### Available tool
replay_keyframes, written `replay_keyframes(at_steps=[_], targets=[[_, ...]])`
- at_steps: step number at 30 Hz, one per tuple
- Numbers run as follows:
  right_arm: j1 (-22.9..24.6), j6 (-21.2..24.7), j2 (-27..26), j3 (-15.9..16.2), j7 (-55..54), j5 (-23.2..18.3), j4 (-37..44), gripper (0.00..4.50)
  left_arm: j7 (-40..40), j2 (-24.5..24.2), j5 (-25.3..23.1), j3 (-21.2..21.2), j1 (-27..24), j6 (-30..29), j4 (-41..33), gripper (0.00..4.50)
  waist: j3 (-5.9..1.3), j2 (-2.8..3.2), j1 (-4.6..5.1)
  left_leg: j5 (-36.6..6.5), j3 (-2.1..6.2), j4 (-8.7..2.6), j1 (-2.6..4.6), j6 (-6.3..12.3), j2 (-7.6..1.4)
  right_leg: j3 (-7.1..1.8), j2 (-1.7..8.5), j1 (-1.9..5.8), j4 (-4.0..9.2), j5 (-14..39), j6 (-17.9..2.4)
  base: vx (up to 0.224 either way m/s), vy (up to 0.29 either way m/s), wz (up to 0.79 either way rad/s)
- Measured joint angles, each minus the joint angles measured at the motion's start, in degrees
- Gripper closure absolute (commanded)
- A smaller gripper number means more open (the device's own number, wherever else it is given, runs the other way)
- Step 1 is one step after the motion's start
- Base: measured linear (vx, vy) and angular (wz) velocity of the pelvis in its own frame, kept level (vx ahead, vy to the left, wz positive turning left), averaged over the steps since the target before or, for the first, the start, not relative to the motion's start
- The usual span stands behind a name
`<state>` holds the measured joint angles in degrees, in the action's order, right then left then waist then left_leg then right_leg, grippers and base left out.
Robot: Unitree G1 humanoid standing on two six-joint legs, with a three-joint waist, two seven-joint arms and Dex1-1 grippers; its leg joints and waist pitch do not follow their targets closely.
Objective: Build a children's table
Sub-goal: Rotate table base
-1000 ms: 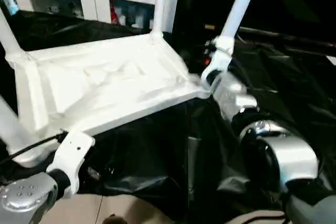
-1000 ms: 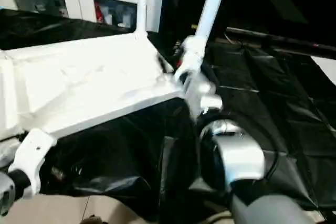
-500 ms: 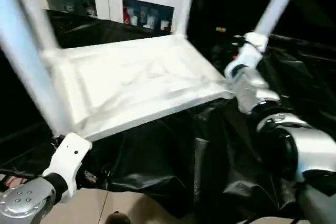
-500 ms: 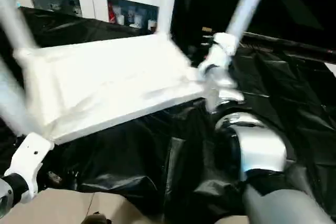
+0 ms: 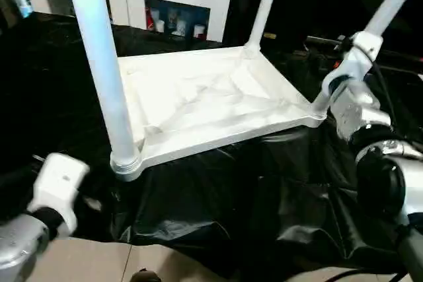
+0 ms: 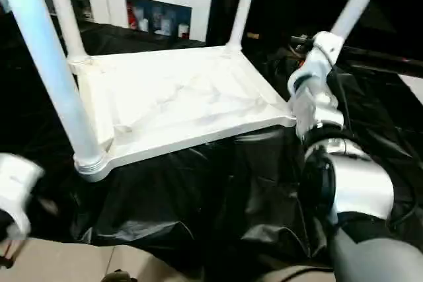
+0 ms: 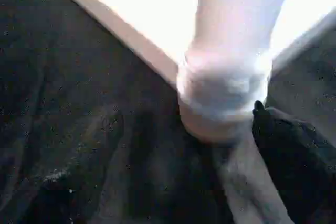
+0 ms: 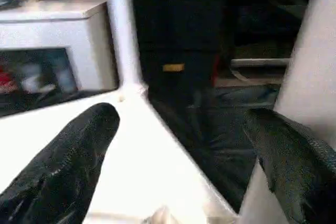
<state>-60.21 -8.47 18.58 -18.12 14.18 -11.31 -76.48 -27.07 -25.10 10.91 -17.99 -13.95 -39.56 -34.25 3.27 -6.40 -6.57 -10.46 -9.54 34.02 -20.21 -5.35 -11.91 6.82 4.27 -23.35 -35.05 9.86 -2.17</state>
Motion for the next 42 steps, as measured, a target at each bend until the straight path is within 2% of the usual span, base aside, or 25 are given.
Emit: replay_keyframes(at_steps=[3, 9, 10, 13, 16, 19, 22, 24, 26, 30, 35, 39, 42], targets=[[4.8, -1.3, -1.3, 0.8, 4.3, 0.0, 2.3, 0.05, -0.1, 2.8, 3.6, -1.4, 3.3, 2.0, 1.2, 0.0, -0.06, -0.09, -0.01, 0.0, -0.02, 0.05, -0.04, 0.02, 0.0, 0.0, 0.02, 0.0, -0.02, 0.0, 0.0, 0.0, 0.0, 0.0], [15.7, -3.5, -5.0, 0.9, 4.9, -0.4, 8.7, 0.05, -1.8, 6.1, 7.9, -0.2, 10.1, 7.2, 6.7, 0.0, -0.05, -0.1, 0.16, 0.0, -0.04, 0.15, 0.03, 0.02, -0.02, -0.03, 0.01, 0.02, -0.14, 0.0, -0.1, 0.0, 0.0, 0.0], [18.7, -4.0, -5.9, 0.7, 4.3, -0.8, 11.4, 0.05, -2.8, 7.2, 8.6, 0.1, 11.6, 8.6, 8.5, 0.0, -0.05, -0.09, 0.13, 0.0, -0.05, 0.15, 0.05, 0.02, -0.03, -0.04, 0.01, 0.03, -0.14, 0.0, -0.1, 0.0, 0.0, 0.0], [23.8, -5.6, -7.6, 0.7, 1.2, -1.2, 14.2, 0.05, -4.8, 8.1, 10.2, 1.6, 13.7, 9.7, 11.1, 0.0, 0.0, -0.01, 0.41, 0.0, -0.07, 0.15, 0.07, 0.02, -0.03, -0.07, 0.01, 0.02, -0.14, 0.0, -0.1, 0.0, 0.0, 0.0], [26.4, -5.9, -7.4, 0.6, -5.5, 0.5, 15.4, 0.05, -5.3, 8.2, 10.6, 2.9, 15.5, 10.7, 13.4, 0.0, -0.01, -0.02, 0.83, 0.0, -0.08, 0.15, 0.11, 0.01, -0.03, -0.07, 0.0, 0.02, -0.17, 0.0, 0.0, 0.0, 0.0, 0.0], [26.7, -5.1, -6.5, 1.2, -13.5, 3.1, 13.8, 0.05, -6.3, 8.5, 11.1, 4.2, 17.5, 10.8, 14.9, 0.0, -0.08, -0.15, 0.88, 0.0, -0.09, 0.16, 0.1, 0.01, -0.01, -0.07, 0.02, 0.03, -0.17, 0.0, 0.0, 0.0, 0.0, 0.0], [26.7, -3.1, -6.5, 1.3, -15.5, 3.7, 12.7, 0.05, -9.9, 8.4, 14.0, 6.5, 18.0, 9.2, 14.8, 0.0, -0.12, -0.35, 0.94, 0.0, -0.13, 0.17, 0.09, 0.02, 0.0, -0.08, 0.04, 0.04, -0.14, 0.0, 0.0, 0.0, 0.0, 0.0], [26.6, -2.9, -7.5, 2.0, -14.7, 3.8, 12.7, 0.05, -13.1, 7.5, 16.0, 8.9, 18.0, 8.1, 14.4, 0.0, -0.13, -0.52, 1.26, 0.0, -0.13, 0.17, 0.1, 0.02, -0.01, -0.07, 0.03, 0.04, -0.16, 0.0, 0.0, 0.0, 0.0, 0.0], [24.5, -2.8, -9.4, 2.8, -14.2, 4.2, 10.9, 0.05, -17.7, 5.8, 18.8, 12.2, 18.1, 6.3, 13.0, 0.0, -0.02, -0.86, 1.64, 0.0, -0.11, 0.17, 0.09, 0.01, -0.02, -0.08, 0.03, 0.0, -0.23, 0.0, 0.0, 0.0, 0.0, 0.0], [21.1, -2.8, -11.2, 4.3, -13.4, 4.9, 9.7, 0.05, -22.9, 4.8, 20.8, 17.7, 19.5, 5.0, 11.9, 0.0, -0.08, -1.31, 1.67, 0.0, -0.12, 0.15, 0.08, 0.01, -0.03, -0.08, 0.03, -0.01, -0.23, 0.0, 0.0, 0.0, 0.0, 0.0], [17.6, -0.3, -14.4, 7.3, -8.5, 6.7, 8.7, 0.05, -26.3, 3.4, 20.9, 20.9, 23.1, 3.7, 12.1, 0.0, -0.15, -1.72, 1.71, 0.0, -0.14, 0.14, 0.07, 0.0, -0.04, -0.11, 0.02, -0.02, -0.22, 0.0, 0.0, 0.0, 0.0, 0.0], [15.9, 1.9, -15.7, 10.0, -3.2, 7.9, 8.3, 0.05, -26.7, 4.3, 21.8, 23.1, 25.8, 3.2, 13.0, 0.0, -0.3, -2.0, 1.69, 0.0, -0.16, 0.15, 0.1, 0.0, -0.04, -0.15, 0.02, -0.01, -0.25, 0.0, 0.0, 0.0, 0.0, 0.0], [15.7, 1.8, -16.3, 11.1, -0.5, 8.7, 8.4, 0.05, -27.1, 6.2, 22.0, 24.5, 27.0, 3.1, 13.5, 0.0, -0.38, -2.12, 1.64, 0.0, -0.16, 0.15, 0.13, -0.01, -0.04, -0.15, 0.02, 0.01, -0.26, 0.0, 0.0, 0.0, 0.0, 0.0]])
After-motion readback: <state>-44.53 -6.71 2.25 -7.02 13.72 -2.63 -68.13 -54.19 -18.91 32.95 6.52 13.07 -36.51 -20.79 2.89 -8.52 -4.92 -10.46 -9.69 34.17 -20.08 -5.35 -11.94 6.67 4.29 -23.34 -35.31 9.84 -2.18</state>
